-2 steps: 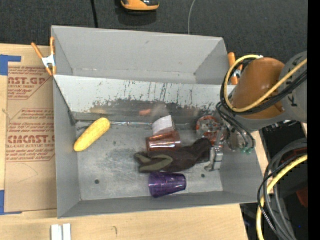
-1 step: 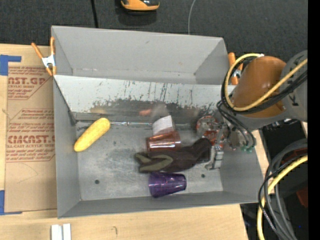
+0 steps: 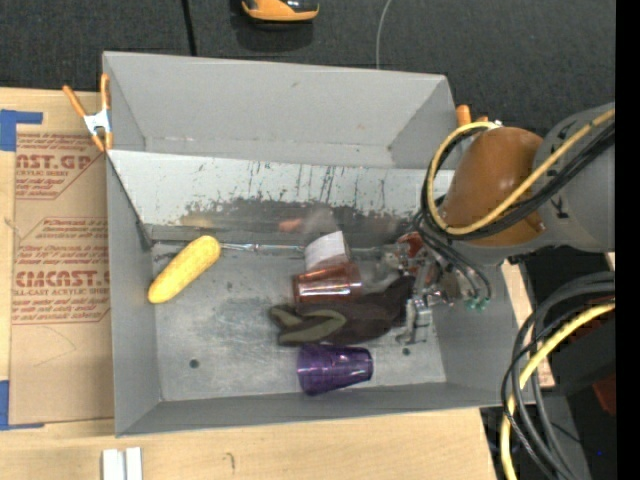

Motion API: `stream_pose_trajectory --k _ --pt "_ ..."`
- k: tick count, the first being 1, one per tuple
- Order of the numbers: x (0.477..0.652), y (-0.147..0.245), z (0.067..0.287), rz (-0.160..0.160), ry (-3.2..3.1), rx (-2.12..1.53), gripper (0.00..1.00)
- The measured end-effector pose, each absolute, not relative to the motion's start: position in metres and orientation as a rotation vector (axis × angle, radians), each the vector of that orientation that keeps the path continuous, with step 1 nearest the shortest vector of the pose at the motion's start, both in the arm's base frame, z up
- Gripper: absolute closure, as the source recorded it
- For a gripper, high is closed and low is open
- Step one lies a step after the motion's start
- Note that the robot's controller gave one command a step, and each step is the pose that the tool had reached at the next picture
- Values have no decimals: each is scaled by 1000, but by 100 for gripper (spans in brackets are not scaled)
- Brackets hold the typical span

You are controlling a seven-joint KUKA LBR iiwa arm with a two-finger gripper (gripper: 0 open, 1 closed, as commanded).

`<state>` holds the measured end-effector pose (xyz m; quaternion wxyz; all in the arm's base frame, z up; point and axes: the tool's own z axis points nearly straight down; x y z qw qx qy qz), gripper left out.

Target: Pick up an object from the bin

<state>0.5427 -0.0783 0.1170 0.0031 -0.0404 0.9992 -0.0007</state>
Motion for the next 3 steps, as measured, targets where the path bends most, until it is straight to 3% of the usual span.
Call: stream_pose_trajectory --k 1,2,3 --pt "533 -74 72 0 3134 -195 100" --pt "533 -74 72 0 3134 -195 100" --pt "548 -91 205 -1 3137 -108 100"
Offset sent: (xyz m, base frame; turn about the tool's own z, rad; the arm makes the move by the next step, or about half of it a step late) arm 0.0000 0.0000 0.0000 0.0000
